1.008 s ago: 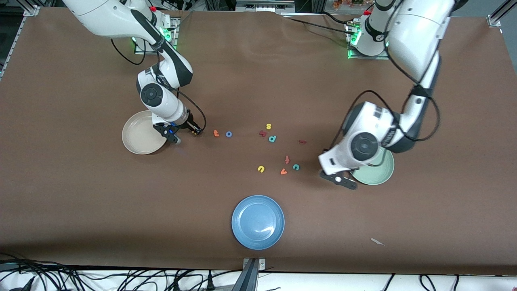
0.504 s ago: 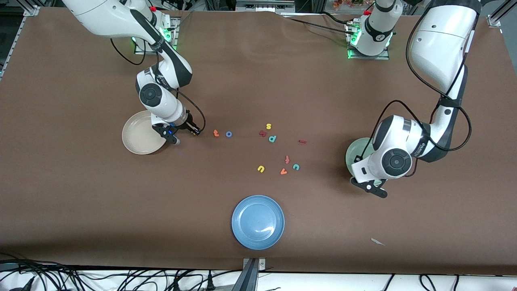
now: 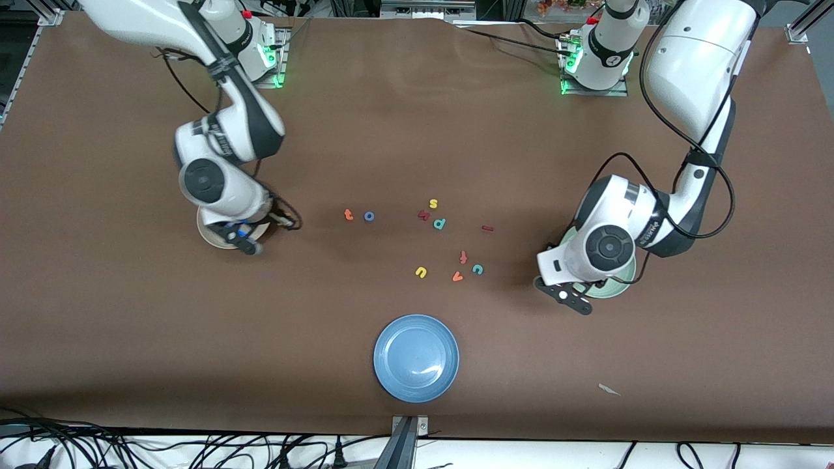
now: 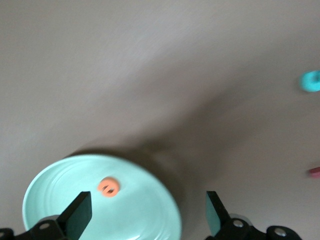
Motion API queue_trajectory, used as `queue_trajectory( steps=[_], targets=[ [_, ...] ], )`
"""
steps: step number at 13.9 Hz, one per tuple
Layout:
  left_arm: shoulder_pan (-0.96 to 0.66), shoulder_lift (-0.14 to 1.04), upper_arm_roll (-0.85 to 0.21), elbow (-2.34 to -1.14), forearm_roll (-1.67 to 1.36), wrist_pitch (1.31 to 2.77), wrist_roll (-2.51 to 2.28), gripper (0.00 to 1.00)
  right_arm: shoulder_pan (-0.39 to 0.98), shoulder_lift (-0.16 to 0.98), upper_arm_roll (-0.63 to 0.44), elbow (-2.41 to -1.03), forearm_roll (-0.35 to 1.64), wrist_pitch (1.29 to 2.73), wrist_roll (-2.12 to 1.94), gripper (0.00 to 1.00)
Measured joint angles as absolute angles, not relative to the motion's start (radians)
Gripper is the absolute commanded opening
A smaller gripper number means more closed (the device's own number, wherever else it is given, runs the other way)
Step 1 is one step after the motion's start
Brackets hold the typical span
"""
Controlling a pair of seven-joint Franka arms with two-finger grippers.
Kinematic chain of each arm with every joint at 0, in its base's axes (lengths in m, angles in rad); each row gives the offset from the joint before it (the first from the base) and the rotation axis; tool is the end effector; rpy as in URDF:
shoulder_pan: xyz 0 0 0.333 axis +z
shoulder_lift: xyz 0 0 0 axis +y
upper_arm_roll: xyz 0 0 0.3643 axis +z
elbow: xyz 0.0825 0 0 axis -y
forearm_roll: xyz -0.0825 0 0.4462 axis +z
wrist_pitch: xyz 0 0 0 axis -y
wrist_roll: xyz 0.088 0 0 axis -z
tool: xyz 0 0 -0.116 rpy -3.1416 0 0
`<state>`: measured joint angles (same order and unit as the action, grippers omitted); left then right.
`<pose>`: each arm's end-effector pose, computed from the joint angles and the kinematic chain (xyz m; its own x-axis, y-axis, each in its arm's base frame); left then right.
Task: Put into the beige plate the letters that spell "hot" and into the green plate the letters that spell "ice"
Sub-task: 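Place the yellow letter on the white plate while the left gripper places orange e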
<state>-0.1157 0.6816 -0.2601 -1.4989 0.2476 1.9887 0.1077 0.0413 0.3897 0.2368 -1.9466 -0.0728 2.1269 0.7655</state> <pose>0.7359 -0.2380 0.2582 0.8356 -0.5226 -0.1696 -0.5338 -0.8452 -0.0254 0.6335 0.1717 0.2637 0.8835 -0.4381 -0.1657 -0.4251 -0.8986 0.1091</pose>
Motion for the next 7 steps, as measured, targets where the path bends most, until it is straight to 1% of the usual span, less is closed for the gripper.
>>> queue_trajectory(
  steps=[3, 6, 7],
  targets=[
    [-0.185, 0.699, -0.28, -1.442, 0.248, 2.002, 0.11, 1.0, 0.034, 0.402, 0.101, -1.947, -0.073, 2.11, 0.455, 0.1],
    [-0.255, 0.787, -0.277, -1.321, 0.249, 2.021, 0.173, 1.0, 0.019, 0.447, 0.03, -1.97, -0.073, 2.111, 0.259, 0.12],
    [-0.261, 0.823, -0.276, -1.286, 0.249, 2.049, 0.209, 1.0, 0.013, 0.464, 0.024, -1.974, -0.073, 2.112, 0.232, 0.34]
  ],
)
